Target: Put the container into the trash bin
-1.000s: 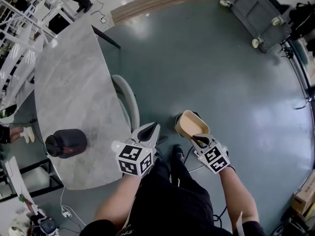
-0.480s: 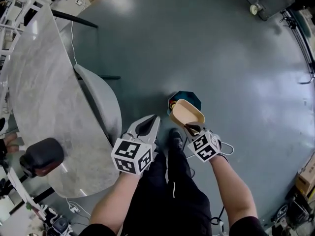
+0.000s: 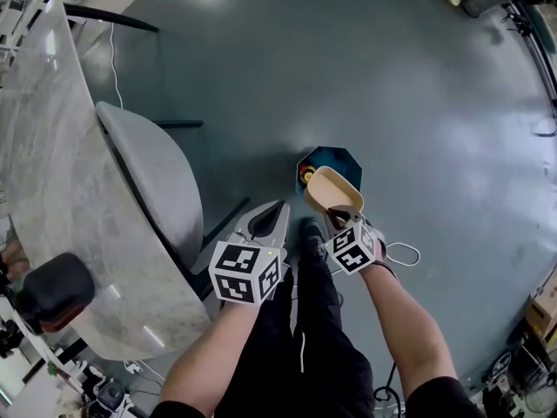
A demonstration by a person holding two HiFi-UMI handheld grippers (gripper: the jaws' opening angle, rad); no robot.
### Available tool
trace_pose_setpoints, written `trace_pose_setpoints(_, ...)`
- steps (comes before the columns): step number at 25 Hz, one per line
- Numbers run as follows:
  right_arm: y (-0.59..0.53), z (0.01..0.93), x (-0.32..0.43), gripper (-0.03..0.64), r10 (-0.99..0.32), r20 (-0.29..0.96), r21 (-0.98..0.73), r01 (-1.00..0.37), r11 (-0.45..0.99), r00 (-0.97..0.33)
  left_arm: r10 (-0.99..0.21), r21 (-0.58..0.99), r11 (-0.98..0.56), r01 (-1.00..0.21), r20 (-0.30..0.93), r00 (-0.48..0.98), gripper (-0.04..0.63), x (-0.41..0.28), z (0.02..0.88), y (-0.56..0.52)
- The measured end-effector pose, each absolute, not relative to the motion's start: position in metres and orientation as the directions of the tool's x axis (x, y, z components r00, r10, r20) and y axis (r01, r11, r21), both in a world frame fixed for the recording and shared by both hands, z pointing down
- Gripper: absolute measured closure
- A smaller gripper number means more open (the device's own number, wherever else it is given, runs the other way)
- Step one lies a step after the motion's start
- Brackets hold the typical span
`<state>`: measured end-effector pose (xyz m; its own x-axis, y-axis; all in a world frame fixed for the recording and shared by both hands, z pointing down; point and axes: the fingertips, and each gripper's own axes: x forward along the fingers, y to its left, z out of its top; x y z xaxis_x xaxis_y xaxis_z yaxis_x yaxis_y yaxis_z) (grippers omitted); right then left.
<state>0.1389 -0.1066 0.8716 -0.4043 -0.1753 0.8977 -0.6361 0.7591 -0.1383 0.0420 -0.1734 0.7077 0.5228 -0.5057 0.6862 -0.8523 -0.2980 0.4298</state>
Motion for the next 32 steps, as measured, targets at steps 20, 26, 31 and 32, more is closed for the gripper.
trace_pose_setpoints(20,-0.058,0.833,0.171,0.532,-0.121,0.903,-0.236,-0.71,0.664,-0.413,-0.491,0.453,-0.384,-0.805,0.638,0.593,0.588,0.067,0.635,-0.149)
trace_pose_setpoints(26,-0.086,0.712,0.185,0.562,-0.283,0.836,-0.232,-0.77,0.594,-0.47,-0.568,0.425,-0.39,-0.817,0.587,0.577,0.588,0.059,0.536,-0.158)
trace_pose_setpoints(31,-0.118,0.624,0.168,0.575,-0.401,0.751,-0.217,-0.77,0.601,-0.524,-0.622,0.374,-0.382,-0.845,0.572,0.534,0.588,0.028,0.48,-0.152)
trace_pose_setpoints(32,-0.127,0.61,0.163,0.574,-0.421,0.731,-0.222,-0.77,0.598,-0.537,-0.639,0.36,-0.372,-0.856,0.57,0.517,0.588,0.018,0.471,-0.151)
